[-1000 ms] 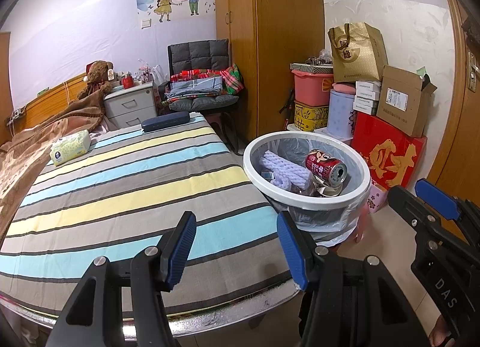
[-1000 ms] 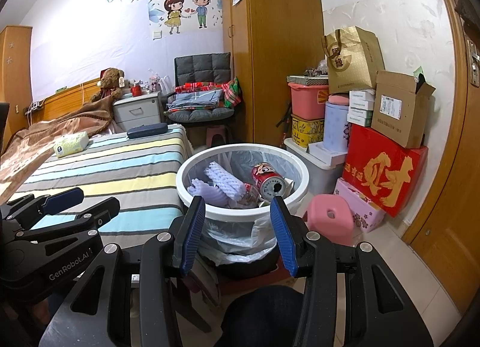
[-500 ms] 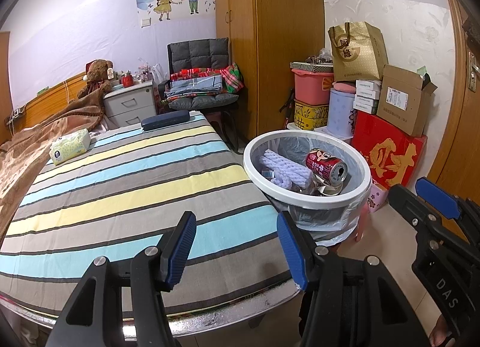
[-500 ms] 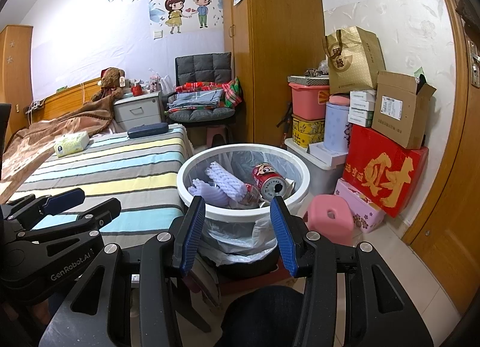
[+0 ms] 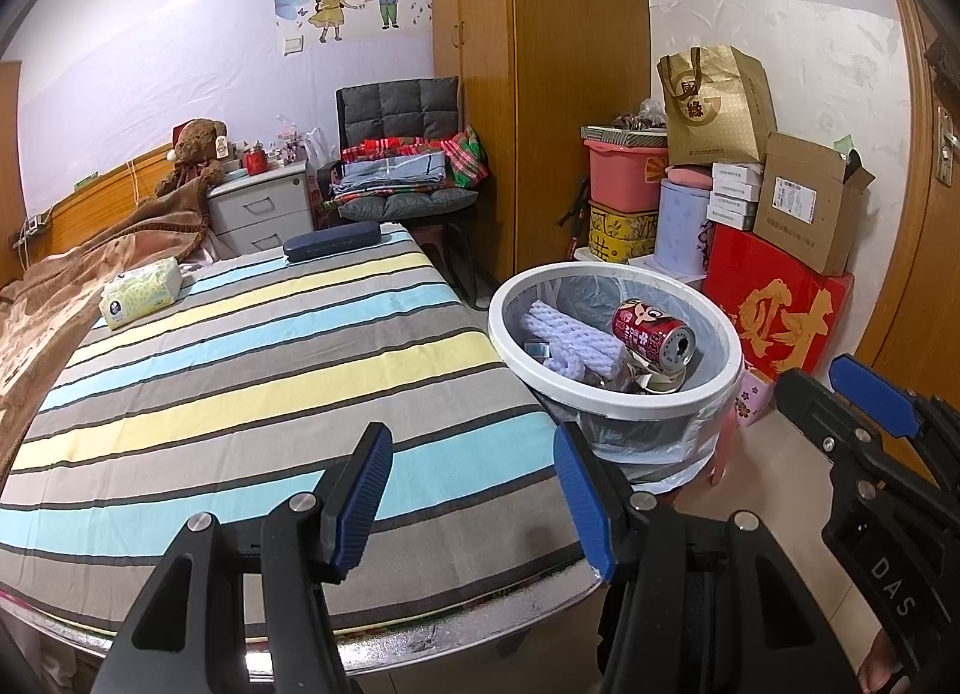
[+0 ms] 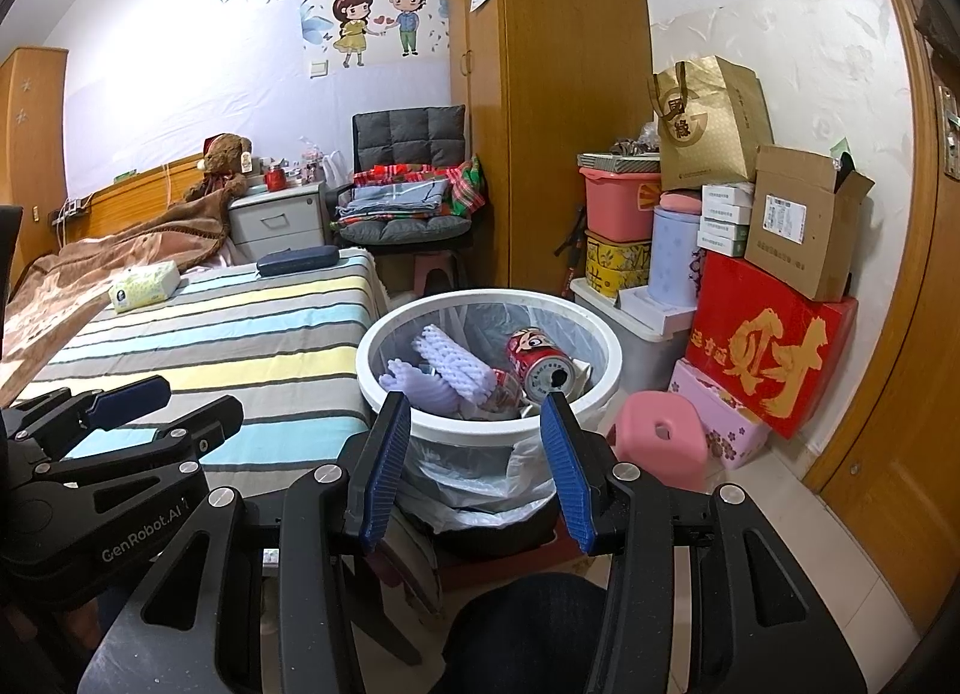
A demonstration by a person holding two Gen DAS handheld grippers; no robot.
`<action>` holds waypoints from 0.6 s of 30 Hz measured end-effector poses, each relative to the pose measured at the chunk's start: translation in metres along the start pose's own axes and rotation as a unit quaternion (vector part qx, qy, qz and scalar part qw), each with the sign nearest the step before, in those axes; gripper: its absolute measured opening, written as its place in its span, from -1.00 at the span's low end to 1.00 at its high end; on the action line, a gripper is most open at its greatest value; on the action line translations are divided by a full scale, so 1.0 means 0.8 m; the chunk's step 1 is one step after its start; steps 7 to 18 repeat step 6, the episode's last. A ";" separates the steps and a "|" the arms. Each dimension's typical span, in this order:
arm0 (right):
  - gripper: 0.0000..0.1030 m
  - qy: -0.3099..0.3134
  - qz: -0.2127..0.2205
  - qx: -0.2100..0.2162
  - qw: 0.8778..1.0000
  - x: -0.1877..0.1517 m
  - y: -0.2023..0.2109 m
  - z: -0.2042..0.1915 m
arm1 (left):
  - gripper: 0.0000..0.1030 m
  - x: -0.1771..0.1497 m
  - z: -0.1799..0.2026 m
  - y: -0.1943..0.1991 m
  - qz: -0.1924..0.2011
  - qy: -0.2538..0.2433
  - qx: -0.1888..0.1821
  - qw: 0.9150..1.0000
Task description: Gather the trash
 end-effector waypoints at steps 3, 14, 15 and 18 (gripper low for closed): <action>-0.09 0.002 0.000 0.001 1.000 0.004 0.000 0.000 | 0.08 0.000 0.000 0.000 -0.002 0.000 0.000 1.000; -0.09 0.001 0.000 0.000 1.000 0.003 0.000 0.000 | 0.08 0.000 0.001 0.000 -0.005 0.000 -0.003 1.000; -0.09 0.001 0.000 0.000 1.000 0.003 0.000 0.000 | 0.08 0.000 0.001 0.000 -0.005 0.000 -0.003 1.000; -0.09 0.001 0.000 0.000 1.000 0.003 0.000 0.000 | 0.08 0.000 0.001 0.000 -0.005 0.000 -0.003 1.000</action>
Point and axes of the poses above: each gripper's, at about its wrist camera, not at the fingertips, and y roughly against the way its jaws point, z to its right, x to its top, the point moved 3 cm from there along -y, roughly the way its jaws point, and after that the axes turned 13 degrees about -z, right-handed, at the moved point
